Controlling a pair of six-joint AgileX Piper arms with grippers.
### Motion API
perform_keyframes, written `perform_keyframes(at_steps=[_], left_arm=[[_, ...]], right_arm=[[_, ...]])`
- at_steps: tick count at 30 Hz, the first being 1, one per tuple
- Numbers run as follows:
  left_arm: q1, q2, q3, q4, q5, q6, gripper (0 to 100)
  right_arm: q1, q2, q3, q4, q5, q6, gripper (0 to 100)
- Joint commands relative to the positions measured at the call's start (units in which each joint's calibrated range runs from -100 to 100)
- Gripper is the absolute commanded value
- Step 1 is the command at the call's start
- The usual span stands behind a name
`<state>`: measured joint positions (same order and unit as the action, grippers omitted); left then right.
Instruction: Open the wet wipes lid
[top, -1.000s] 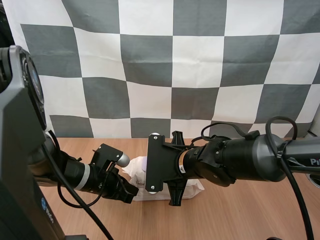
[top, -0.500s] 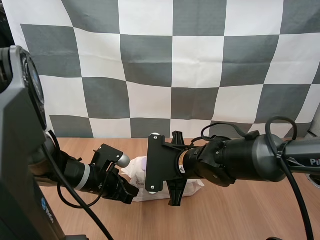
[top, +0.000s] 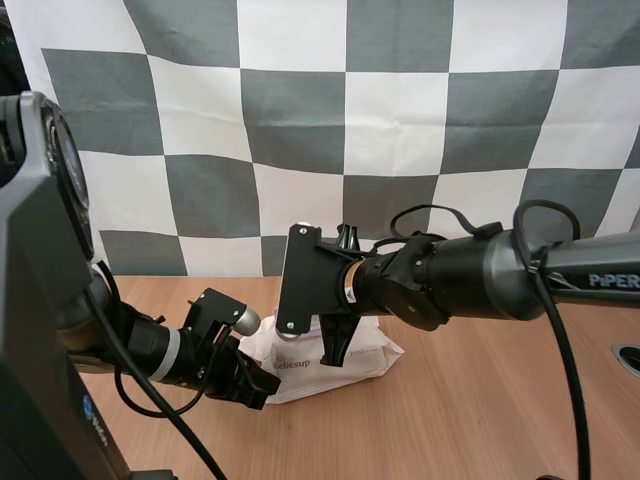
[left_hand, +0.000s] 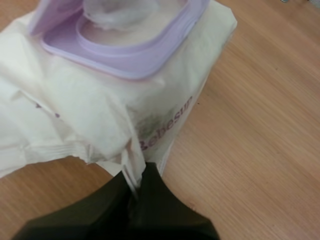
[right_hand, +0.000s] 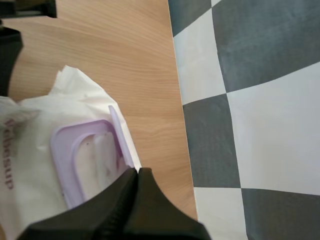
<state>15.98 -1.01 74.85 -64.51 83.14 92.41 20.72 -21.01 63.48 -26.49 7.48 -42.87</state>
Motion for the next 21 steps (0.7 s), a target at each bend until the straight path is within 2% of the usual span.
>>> perform_keyframes(at_steps=[1,5,10,21], left_arm=[[-0.06,0.0,-0.1,0.2,0.1,0.9,0],[-0.06,0.0,-0.1,0.2,0.1,0.9,0],[-0.06,0.0,-0.1,0.2,-0.6,0.9,0],[-0.06,0.0,-0.1,0.2,-1.3,0.9,0]], right_arm=[[-1.3,3.1,-1.1,0.0,-1.8,0.1,0],[-2.7,7.8,-3.3,0.0,-5.4,0.1,0],[-2.7,12.6,-6.1,0.0,-5.7,0.1,0],[-2.7,15.7,-9.8,0.0,-3.5,0.1,0]])
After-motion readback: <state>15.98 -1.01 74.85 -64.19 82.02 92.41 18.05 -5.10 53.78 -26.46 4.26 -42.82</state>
